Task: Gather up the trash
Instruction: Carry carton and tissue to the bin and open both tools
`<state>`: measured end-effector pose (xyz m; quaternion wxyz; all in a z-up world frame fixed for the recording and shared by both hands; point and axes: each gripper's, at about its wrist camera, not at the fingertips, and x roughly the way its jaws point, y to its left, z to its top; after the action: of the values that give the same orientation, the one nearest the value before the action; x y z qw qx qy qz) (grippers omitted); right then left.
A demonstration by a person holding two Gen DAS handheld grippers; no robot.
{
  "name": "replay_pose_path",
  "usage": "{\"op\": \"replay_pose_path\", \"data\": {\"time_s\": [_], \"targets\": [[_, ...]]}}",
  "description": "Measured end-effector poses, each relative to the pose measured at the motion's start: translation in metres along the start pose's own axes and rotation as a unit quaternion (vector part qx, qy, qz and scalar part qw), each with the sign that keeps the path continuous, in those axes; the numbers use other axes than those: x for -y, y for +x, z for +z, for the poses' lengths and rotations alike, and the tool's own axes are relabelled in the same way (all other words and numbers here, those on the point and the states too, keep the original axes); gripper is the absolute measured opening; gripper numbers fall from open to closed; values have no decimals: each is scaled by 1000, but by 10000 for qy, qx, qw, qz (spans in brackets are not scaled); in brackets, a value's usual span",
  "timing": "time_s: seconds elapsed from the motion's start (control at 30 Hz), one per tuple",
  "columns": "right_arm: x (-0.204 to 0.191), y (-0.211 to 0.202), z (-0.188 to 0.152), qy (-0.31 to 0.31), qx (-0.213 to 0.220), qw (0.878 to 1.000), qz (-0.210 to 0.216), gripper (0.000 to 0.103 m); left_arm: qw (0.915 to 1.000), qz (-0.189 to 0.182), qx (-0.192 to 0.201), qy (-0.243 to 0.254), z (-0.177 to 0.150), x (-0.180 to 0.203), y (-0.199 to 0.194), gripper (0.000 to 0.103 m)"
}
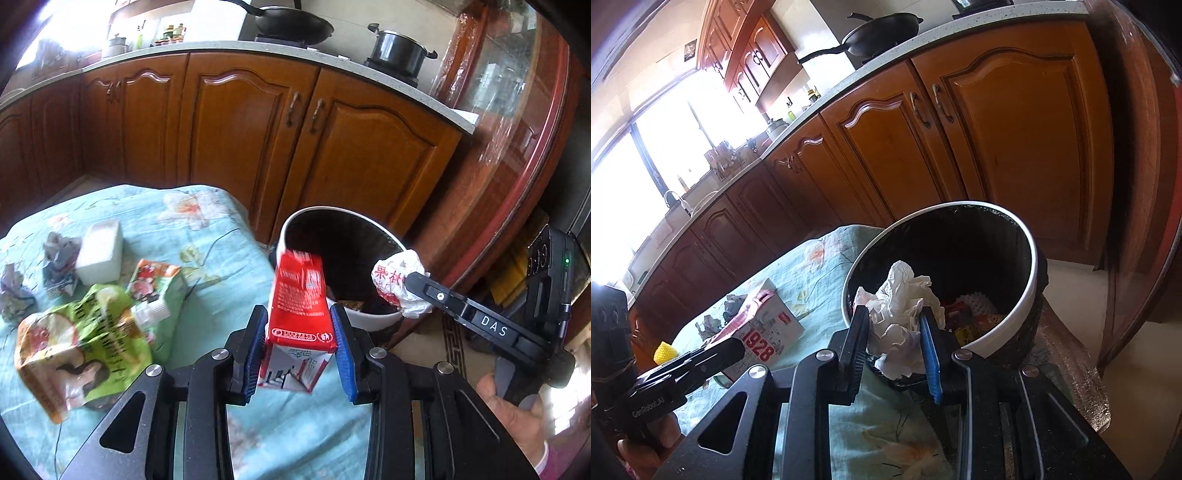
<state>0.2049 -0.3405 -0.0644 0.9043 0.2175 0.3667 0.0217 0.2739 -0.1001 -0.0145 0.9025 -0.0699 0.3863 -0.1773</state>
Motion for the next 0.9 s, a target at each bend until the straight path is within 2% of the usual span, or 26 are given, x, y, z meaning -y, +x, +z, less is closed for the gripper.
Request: {"op": "replay_pose_path", "data": {"time_s": [0.43,0.77,0.87,0.9], "targets": [[24,15,28,-36,43,9997,-244,28,9991,-122,187,368,39,32,53,32],[41,37,39,-38,-148,9992,-379,29,9991,-36,-38,421,56,42,107,32],[43,41,39,-12,-234,9991,-353,34,9990,-106,-160,401,58,44,119,33],[44,42,39,3,-245,9991,-337,41,9990,-101,-179,395,58,44,120,35]]}}
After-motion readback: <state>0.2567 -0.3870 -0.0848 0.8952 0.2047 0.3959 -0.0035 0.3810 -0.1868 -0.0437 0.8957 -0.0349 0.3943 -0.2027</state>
